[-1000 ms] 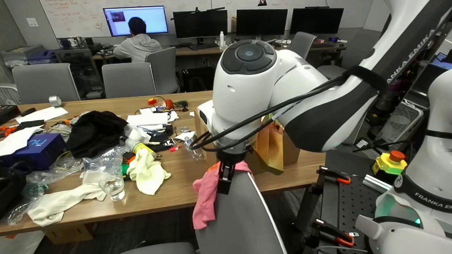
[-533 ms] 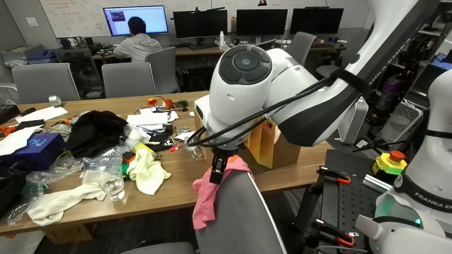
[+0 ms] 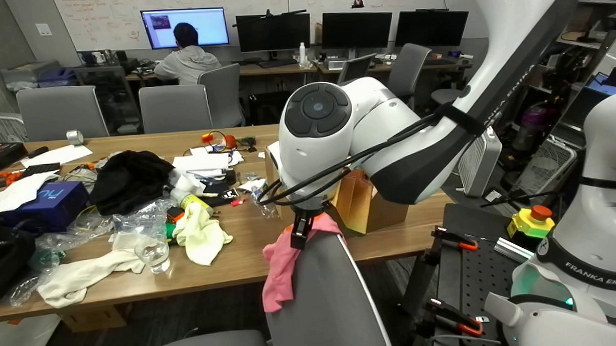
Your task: Move the peach shirt, the green towel and the pink shirt on the top of the box
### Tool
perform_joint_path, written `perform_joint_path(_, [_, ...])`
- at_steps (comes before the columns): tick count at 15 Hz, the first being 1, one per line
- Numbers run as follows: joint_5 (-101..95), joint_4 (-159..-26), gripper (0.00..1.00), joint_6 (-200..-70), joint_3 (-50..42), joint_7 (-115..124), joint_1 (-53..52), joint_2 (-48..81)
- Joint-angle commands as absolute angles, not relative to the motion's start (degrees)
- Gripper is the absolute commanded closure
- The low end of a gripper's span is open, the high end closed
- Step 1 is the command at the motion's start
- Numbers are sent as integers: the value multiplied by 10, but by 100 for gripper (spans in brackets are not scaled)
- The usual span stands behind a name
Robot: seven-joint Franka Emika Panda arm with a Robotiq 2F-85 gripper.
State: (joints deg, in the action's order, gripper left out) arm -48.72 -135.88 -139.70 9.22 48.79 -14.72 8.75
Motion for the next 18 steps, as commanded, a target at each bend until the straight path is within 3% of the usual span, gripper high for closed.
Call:
perform_joint_path(1, [-495, -1338, 11, -1368, 88, 502, -148, 103])
perform_joint_path(2, [-495, -1337, 25, -1364, 87, 504, -148, 106])
perform_joint_path(5, [-490, -1337, 51, -1360, 85, 499, -146, 109])
perform_joint_path(11, [-487, -1331, 95, -1360, 83, 496, -146, 111])
perform_joint_path(12, [-489, -1331, 100, -1361, 83, 497, -146, 109])
perform_joint_path(18, [-489, -1322, 99, -1367, 87, 499, -148, 89])
